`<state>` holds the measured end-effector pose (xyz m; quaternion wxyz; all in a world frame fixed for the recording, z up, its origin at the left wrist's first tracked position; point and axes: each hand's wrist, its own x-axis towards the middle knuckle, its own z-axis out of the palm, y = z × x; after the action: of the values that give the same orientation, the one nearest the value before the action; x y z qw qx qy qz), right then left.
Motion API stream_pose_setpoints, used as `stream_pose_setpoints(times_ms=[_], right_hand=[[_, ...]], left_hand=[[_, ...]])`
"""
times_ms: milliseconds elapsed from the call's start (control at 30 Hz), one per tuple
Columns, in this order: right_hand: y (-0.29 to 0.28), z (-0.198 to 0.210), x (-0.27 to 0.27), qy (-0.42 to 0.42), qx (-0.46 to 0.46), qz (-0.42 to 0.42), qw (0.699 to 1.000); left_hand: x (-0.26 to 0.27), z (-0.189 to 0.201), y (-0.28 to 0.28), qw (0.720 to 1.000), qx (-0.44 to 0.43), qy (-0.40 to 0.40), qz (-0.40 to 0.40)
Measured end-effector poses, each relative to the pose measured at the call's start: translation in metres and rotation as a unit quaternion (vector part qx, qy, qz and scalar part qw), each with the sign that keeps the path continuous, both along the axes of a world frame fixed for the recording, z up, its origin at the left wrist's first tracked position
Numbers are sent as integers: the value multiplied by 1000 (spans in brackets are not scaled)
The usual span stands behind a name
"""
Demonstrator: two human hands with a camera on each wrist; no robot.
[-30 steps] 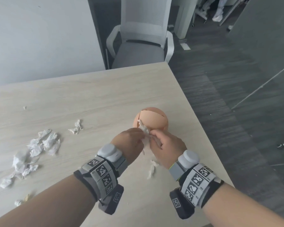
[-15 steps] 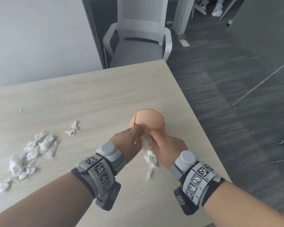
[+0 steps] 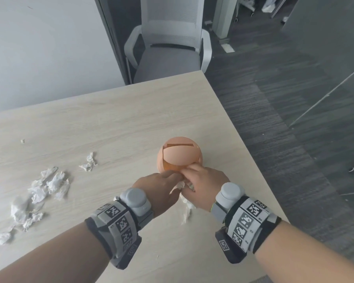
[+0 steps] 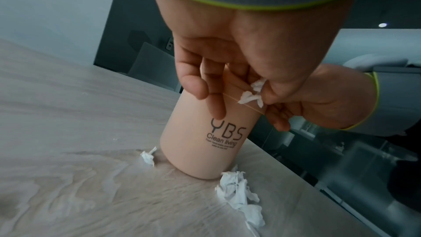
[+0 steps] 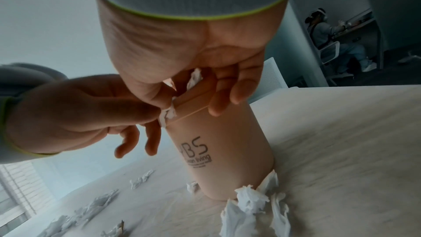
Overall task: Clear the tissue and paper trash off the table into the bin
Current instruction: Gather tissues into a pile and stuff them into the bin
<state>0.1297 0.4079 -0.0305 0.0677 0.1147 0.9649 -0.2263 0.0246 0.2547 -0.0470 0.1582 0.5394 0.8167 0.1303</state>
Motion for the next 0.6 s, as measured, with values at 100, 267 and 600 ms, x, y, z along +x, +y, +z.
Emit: stream_pose_setpoints(times_ms=[100,267,600], right_hand=[[5,2,7,51,-62,-1,997],[9,-11,19,173,-38,-26,984],[-7,-12,6,142,6,-38,989]], left_hand=[[-5,4,9,999,-33,40,7],[-11,7,18,997,-17,11,79],[-5,5,-2,999,8,-14,35]])
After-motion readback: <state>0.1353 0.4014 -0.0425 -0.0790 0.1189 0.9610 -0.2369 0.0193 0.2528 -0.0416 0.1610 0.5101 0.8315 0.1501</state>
